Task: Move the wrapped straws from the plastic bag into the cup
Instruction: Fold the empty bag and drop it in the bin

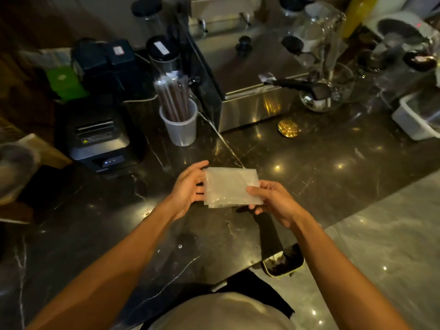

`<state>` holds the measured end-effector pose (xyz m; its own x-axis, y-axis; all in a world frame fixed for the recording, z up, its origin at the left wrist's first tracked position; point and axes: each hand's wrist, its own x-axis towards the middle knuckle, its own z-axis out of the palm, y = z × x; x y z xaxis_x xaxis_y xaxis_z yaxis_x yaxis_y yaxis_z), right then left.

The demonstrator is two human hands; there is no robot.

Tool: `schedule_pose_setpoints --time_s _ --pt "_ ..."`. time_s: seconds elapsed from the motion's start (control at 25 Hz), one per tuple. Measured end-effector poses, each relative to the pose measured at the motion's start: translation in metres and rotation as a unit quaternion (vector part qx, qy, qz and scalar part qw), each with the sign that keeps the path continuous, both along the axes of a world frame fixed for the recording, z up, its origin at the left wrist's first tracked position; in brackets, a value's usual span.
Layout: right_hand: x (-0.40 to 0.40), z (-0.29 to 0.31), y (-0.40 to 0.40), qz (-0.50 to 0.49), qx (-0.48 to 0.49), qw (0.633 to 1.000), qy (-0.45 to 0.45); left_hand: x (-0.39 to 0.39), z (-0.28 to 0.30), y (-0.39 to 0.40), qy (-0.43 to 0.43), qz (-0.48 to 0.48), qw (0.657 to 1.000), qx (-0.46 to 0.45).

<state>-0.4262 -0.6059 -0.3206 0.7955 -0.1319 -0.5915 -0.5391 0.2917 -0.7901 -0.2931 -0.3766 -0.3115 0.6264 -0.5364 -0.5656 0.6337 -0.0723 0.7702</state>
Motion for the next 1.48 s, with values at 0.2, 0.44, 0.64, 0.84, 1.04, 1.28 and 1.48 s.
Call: schedule_pose_setpoints --time_s 0.2,0.44,0.64,0.84,1.04,1.28,1.48 --pt "-0.055 -0.008 -0.012 -0.132 -0.023 0.991 -0.019 -0.028 -0.008 -0.033 0.022 -0.157 0.987 0.017" --pt "-0.125 -0.013 -0.036 -0.220 0.006 0.976 -0.008 -0.067 -0.015 -0.096 -0.054 -0.239 0.967 0.069" --pt "-0.192 -0.025 -0.080 -0.276 0.105 0.955 -0.026 -0.115 -0.022 -0.168 -0.082 -0.243 0.963 0.082" --pt "-0.231 -0.033 -0.110 -0.338 0.010 0.941 0.021 -0.163 -0.033 -0.220 -0.105 -0.222 0.965 0.094" --pt "-0.282 -0.052 -0.148 -0.417 -0.007 0.907 0.060 -0.228 -0.051 -0.276 -0.073 -0.257 0.959 0.096" --pt "-0.321 -0.102 -0.160 -0.473 0.024 0.870 0.141 -0.277 -0.090 -0.298 0.035 -0.293 0.933 0.205" --pt "-0.312 -0.150 -0.155 -0.472 0.052 0.853 0.217 -0.287 -0.134 -0.295 0.145 -0.218 0.927 0.269"
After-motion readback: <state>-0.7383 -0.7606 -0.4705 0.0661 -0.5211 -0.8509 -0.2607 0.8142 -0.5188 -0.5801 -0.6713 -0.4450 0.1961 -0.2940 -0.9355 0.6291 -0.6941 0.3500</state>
